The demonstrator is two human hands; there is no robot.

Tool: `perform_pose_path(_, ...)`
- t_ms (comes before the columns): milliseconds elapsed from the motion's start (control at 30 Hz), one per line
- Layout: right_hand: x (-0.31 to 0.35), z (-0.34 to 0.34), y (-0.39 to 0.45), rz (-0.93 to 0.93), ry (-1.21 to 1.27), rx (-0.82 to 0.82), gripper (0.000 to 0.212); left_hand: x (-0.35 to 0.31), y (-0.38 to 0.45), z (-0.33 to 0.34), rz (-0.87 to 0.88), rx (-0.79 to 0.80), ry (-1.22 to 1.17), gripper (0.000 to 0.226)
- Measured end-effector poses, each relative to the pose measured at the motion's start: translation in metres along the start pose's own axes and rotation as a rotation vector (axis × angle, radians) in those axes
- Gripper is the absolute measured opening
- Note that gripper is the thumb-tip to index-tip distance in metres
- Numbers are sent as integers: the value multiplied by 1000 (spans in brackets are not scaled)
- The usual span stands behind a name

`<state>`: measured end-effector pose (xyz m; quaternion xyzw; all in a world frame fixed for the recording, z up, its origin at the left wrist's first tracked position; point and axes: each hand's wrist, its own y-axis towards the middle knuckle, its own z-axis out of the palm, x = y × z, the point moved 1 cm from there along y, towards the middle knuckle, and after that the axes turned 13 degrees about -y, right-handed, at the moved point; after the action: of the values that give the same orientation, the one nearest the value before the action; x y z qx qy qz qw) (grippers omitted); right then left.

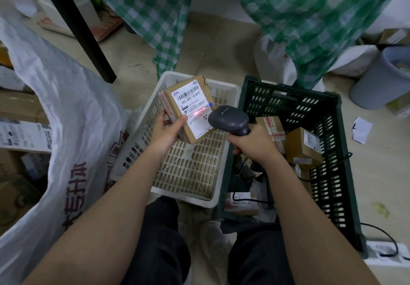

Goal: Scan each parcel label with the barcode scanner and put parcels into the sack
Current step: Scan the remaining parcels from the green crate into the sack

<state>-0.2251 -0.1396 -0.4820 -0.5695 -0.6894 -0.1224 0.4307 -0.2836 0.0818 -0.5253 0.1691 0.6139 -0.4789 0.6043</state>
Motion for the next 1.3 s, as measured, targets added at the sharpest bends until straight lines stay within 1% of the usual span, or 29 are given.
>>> perform_pose_path(133, -1, 1, 1, -2, 0, 3, 16, 1, 1, -2, -5, 10, 28, 74)
perform_pose_path(267, 1, 1, -1, -6, 59, -12, 15, -3, -4, -1, -2, 8, 17, 74)
perform_pose_path(333, 2, 1, -5, 2, 117, -60, 15, -7, -11, -1, 10, 5, 24, 76)
perform_pose_path(433, 5, 2, -12, 45, 234, -201, 15, -17, -23, -1, 33, -17, 19, 82)
perform_pose_path(500, 9, 3, -18, 73, 310, -291, 16, -27, -35, 1, 67, -35, 0, 82)
perform_pose_path(567, 20, 4, -27, 52, 346, -346, 16, -40, -50, 5, 111, -32, -22, 79)
perform_pose_path(633, 35, 2, -37, 2, 332, -371, 17, -54, -67, 8, 159, -27, -32, 74)
perform_pose_path(800, 82, -2, -70, -122, 295, -397, 16, -98, -120, -3, 324, -72, -39, 76)
perform_pose_path(867, 102, 1, -83, -168, 307, -403, 21, -118, -140, -20, 388, -89, -64, 78)
perform_pose_path(933, 125, 7, -97, -216, 322, -376, 24, -139, -158, -45, 441, -129, -89, 80)
perform_pose_path(1033, 158, 22, -112, -292, 267, -343, 23, -167, -184, -88, 552, -234, -80, 72)
perform_pose_path(1100, 181, 35, -118, -323, 223, -318, 24, -181, -198, -120, 607, -324, -74, 76)
perform_pose_path(1233, 230, 68, -121, -358, 176, -216, 25, -192, -209, -189, 585, -462, -80, 90)
perform_pose_path(1267, 242, 77, -120, -366, 166, -184, 24, -193, -210, -204, 573, -495, -82, 89)
perform_pose_path(1300, 253, 87, -117, -378, 158, -152, 23, -194, -208, -219, 575, -528, -69, 82)
